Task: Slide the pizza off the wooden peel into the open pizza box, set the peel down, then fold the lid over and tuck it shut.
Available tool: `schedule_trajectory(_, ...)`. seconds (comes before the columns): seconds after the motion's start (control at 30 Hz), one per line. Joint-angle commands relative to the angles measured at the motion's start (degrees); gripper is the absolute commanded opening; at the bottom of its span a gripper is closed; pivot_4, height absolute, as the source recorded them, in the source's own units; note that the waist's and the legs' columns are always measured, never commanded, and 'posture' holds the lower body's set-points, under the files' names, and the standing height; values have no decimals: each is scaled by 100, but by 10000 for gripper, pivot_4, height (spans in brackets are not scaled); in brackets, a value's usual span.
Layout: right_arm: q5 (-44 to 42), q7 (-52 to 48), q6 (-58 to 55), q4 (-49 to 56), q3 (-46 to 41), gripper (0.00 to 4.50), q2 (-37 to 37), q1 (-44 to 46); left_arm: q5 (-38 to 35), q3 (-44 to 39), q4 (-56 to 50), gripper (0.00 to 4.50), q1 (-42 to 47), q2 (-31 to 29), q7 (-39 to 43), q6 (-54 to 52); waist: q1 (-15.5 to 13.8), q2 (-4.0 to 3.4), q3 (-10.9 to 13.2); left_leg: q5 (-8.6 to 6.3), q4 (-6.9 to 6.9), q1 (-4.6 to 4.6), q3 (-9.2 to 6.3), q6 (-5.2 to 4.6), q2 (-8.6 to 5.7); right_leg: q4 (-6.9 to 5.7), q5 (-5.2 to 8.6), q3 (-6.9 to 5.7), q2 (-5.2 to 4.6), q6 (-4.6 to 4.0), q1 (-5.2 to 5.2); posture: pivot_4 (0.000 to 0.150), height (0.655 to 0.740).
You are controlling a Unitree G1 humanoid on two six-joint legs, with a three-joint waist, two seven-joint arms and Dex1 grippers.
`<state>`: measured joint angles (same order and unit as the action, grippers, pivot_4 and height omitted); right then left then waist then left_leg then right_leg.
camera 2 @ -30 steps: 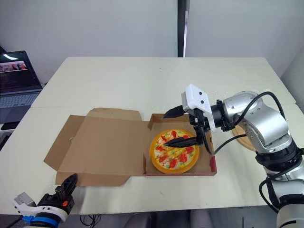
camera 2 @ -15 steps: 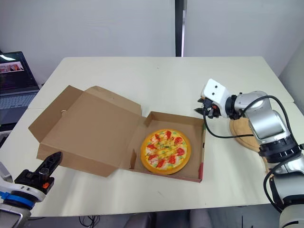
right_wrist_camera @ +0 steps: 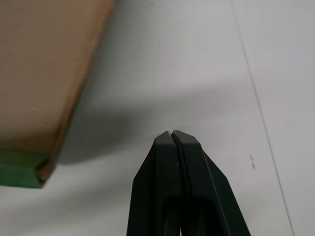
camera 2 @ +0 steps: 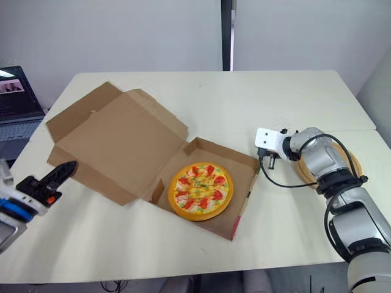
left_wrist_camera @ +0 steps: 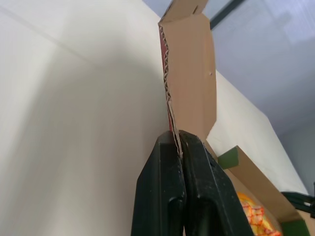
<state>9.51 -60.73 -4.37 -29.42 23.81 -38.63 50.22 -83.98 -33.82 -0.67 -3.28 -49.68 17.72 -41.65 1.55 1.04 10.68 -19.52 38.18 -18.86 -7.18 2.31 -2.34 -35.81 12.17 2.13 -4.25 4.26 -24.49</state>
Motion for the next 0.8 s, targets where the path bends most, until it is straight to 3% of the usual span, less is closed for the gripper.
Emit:
schedule_trajectory(0.03, -396, -573, -189, 850, -275, 455, -178, -288, 699, 548, 395, 0, 860, -250, 682, -200, 2, -1, 0, 0, -5, -1, 1, 1, 0, 0, -1, 1, 0, -2, -6, 1500, 7400)
schedule_trajectory(0.3, -1082, -942, -1522, 2801, -703, 455, -420, -1299, 2602, 2004, 2239, 0, 3706, -197, 2262, -294, -3, 1, 0, 3, -6, -56, -3, 12, -9, -10, -6, 2, -6, -7, -75, 1500, 7400)
schedule_trajectory(0.43, -1331, -885, -2184, 3616, -907, 455, -558, -1781, 3510, 2513, 3074, 0, 4720, 23, 2953, -41, 13, 0, -1, 10, 4, -99, -15, 25, -9, -15, -12, -10, -5, -13, -113, 1500, 7400)
schedule_trajectory(0.8, -1792, -666, -2788, 4864, -1561, 455, -1204, -3152, 5042, 2724, 4649, 0, 6142, 591, 3881, 730, -2, 2, -1, 10, 23, -114, -14, 24, -14, -18, -15, -9, -6, -8, -118, 1500, 7400)
